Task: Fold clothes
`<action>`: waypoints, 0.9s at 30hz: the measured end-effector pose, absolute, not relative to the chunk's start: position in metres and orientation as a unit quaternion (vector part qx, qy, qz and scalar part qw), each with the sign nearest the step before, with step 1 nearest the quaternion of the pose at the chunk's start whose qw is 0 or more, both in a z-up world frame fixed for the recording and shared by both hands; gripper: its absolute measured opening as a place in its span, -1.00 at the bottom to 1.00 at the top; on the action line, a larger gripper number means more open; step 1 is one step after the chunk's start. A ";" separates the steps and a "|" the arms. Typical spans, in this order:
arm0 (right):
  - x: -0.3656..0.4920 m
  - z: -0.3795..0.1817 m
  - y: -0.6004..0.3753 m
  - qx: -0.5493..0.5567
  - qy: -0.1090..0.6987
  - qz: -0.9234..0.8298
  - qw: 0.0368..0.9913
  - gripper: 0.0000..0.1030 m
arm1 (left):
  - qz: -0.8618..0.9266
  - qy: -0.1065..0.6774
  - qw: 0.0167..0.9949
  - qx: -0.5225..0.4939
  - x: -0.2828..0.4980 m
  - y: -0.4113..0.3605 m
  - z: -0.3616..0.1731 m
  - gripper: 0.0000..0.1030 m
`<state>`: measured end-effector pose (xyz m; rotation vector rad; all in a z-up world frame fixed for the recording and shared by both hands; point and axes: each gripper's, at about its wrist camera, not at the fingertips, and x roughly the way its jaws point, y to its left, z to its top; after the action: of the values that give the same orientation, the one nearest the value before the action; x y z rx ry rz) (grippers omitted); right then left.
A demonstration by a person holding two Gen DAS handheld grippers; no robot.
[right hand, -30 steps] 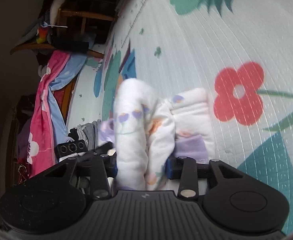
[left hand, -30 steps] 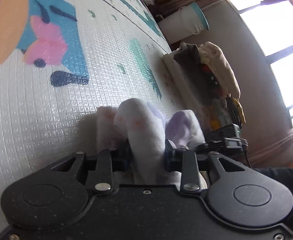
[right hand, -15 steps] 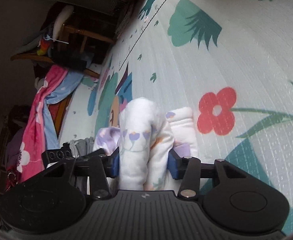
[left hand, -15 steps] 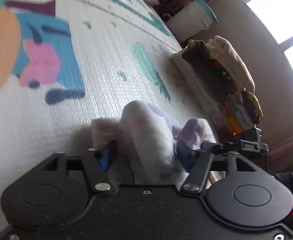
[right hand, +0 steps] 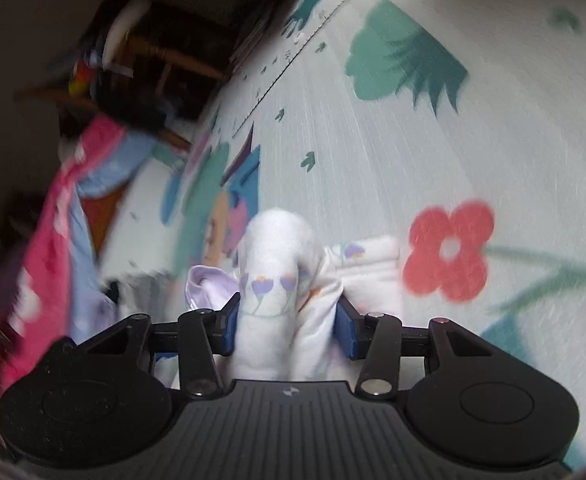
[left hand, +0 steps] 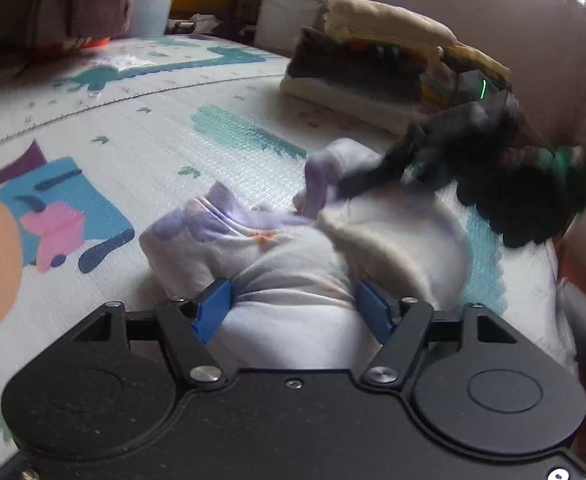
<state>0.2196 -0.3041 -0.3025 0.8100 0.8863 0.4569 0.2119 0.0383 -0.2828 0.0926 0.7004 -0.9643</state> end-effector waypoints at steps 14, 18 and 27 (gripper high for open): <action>0.165 -0.261 -0.224 0.004 0.332 0.316 0.889 0.30 | -0.450 0.336 0.827 0.030 0.216 0.033 -0.268 0.43; 0.178 -0.263 -0.226 0.007 0.332 0.324 0.886 0.38 | -0.466 0.339 0.813 0.078 0.224 0.023 -0.271 0.43; 0.173 -0.264 -0.219 -0.010 0.327 0.321 0.889 0.41 | -0.480 0.338 0.799 0.128 0.225 0.015 -0.265 0.49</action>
<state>0.1728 -0.2187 -0.2642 -0.0213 0.6793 0.6671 0.2248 0.0148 -0.2647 0.2745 0.7245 -1.0303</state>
